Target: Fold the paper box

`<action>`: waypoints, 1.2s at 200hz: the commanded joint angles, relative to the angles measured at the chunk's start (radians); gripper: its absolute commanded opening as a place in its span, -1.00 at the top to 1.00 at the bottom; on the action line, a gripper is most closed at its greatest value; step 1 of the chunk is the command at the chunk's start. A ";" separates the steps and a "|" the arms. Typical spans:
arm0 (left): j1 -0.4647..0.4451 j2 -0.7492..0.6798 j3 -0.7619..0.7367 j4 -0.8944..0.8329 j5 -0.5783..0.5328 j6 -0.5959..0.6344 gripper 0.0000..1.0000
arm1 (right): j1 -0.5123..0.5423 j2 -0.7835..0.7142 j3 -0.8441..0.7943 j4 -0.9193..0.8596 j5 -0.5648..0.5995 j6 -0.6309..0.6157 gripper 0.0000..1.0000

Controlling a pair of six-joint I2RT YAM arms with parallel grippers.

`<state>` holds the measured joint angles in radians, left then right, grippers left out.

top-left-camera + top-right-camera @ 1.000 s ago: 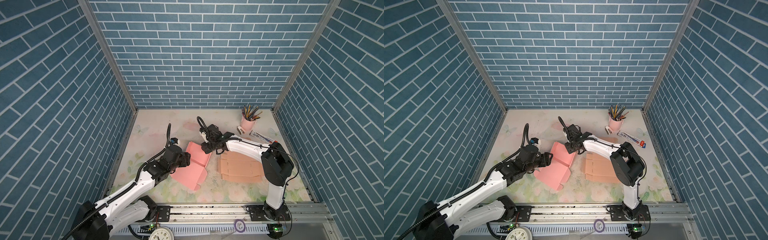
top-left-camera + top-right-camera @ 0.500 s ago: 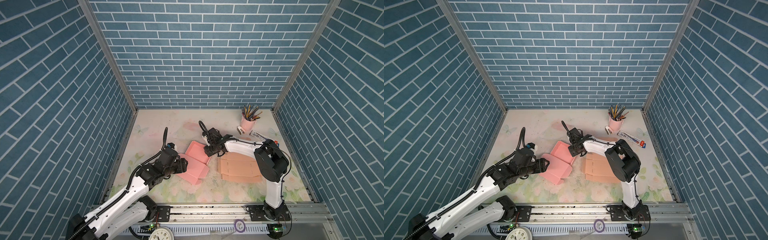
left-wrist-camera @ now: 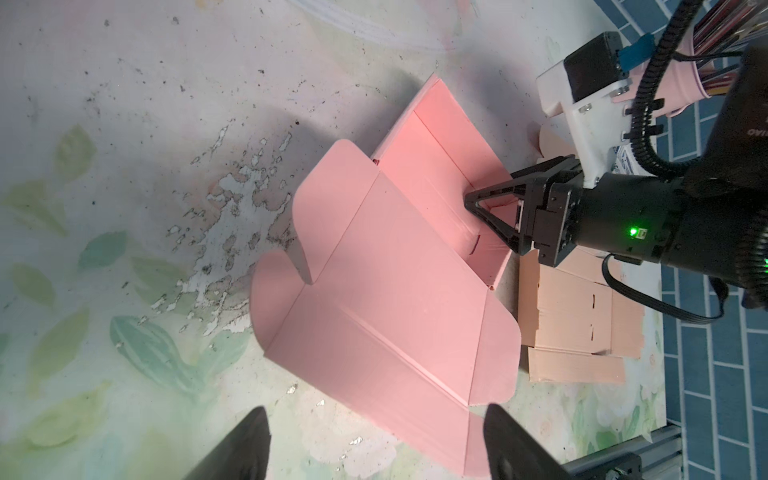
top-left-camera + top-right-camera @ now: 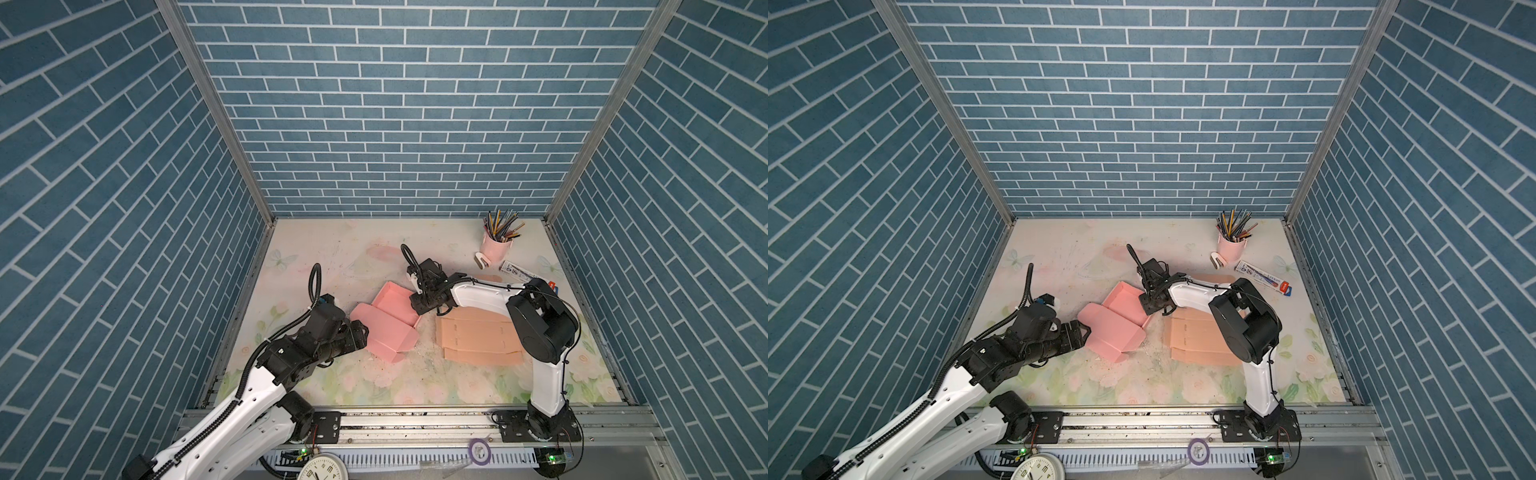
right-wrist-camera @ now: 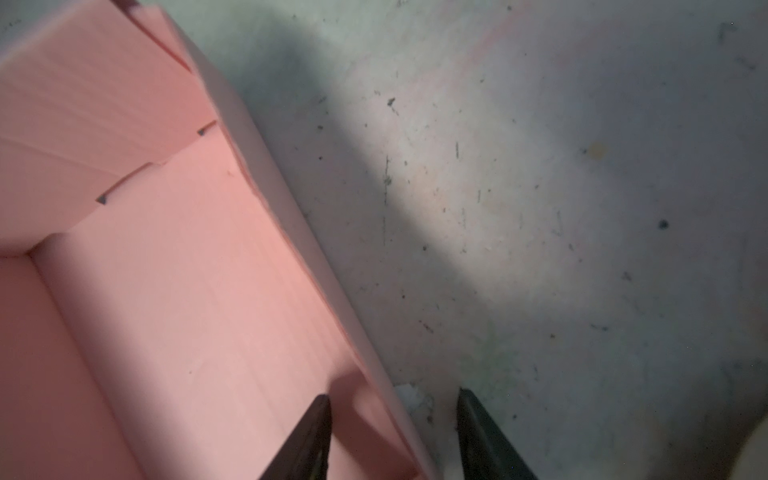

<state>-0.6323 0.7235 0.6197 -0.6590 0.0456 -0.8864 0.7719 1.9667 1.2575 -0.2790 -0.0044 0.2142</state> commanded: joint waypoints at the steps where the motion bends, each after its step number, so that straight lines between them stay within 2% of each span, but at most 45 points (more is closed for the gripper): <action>1: 0.005 -0.017 -0.027 -0.036 0.006 -0.064 -0.62 | -0.003 0.009 -0.027 0.001 -0.007 0.030 0.01; 31: 0.005 -0.032 -0.080 -0.005 0.030 -0.106 -0.62 | -0.003 0.004 -0.033 0.009 -0.010 0.033 0.02; 89: -0.005 -0.007 -0.204 0.231 0.083 -0.192 -0.52 | -0.003 -0.010 -0.053 0.020 -0.016 0.040 0.02; 111: -0.012 0.018 -0.249 0.356 0.120 -0.242 -0.39 | -0.003 -0.013 -0.057 0.022 -0.020 0.043 0.02; 129: -0.029 0.042 -0.250 0.391 0.108 -0.252 -0.30 | -0.003 -0.019 -0.060 0.022 -0.020 0.045 0.02; 198: -0.035 0.057 -0.269 0.436 0.101 -0.296 0.30 | -0.002 -0.050 -0.064 0.021 -0.037 0.051 -0.01; 240: -0.034 0.059 -0.262 0.424 0.070 -0.304 0.44 | 0.000 -0.100 -0.076 0.018 -0.054 0.054 -0.10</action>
<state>-0.6613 0.7811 0.3630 -0.2443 0.1509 -1.1732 0.7719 1.9266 1.1954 -0.2253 -0.0341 0.2390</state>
